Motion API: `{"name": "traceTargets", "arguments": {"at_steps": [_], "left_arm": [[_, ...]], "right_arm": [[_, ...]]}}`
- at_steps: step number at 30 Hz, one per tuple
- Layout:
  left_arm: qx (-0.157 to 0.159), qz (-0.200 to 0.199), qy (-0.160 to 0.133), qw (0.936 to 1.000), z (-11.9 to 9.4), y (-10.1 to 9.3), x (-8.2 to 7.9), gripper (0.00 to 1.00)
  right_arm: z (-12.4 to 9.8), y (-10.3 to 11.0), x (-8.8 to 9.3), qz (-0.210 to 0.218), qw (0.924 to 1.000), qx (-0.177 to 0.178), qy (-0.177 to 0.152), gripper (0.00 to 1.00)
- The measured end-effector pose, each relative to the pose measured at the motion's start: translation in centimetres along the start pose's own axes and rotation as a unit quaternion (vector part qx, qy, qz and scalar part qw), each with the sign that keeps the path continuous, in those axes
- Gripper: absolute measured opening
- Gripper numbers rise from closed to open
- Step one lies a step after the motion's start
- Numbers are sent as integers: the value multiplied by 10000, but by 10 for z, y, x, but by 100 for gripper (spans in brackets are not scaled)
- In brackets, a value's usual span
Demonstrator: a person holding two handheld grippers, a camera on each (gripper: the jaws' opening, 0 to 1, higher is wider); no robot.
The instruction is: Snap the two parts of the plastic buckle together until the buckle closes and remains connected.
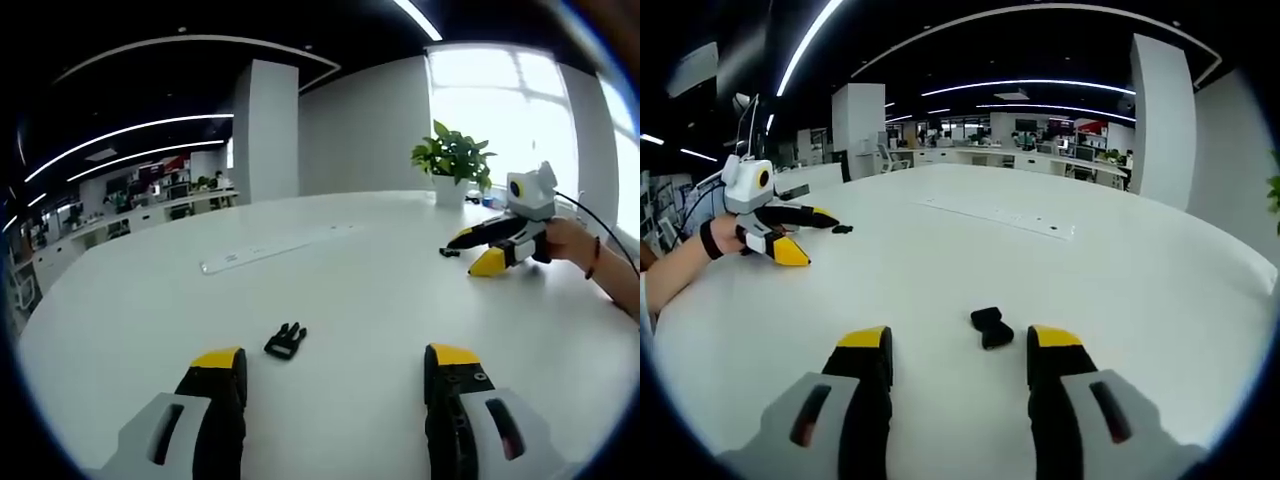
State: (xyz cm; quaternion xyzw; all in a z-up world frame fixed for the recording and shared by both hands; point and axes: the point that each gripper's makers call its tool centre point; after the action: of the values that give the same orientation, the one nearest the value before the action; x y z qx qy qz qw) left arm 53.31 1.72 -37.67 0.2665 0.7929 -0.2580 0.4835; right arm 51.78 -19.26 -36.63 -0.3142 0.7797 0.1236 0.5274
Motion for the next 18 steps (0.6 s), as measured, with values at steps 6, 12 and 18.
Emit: {"name": "traceTargets", "arguments": {"at_steps": [6, 12, 18], "left_arm": [[93, 43, -3, 9999, 1, -3, 0, 68], [137, 82, -16, 9999, 0, -6, 1, 64], [156, 89, -16, 9998, -1, -7, 1, 61]], "right_arm": [[0, 2, 2, -17, 10000, -36, -8, 54], [0, 5, 2, -71, 9999, -99, -48, 51], [-2, 9, 4, -68, 9999, -120, -43, 49]]}}
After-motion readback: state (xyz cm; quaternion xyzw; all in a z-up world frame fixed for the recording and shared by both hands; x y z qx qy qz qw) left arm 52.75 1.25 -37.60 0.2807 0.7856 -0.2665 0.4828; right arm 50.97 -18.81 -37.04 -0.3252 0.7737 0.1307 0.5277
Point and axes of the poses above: the point that each gripper's makers call its tool centre point, and the gripper's own axes: z roughly forward along the fingers, y roughly to its left, x roughly out of its underside, and after that the axes turned 6 degrees about -z, right-handed
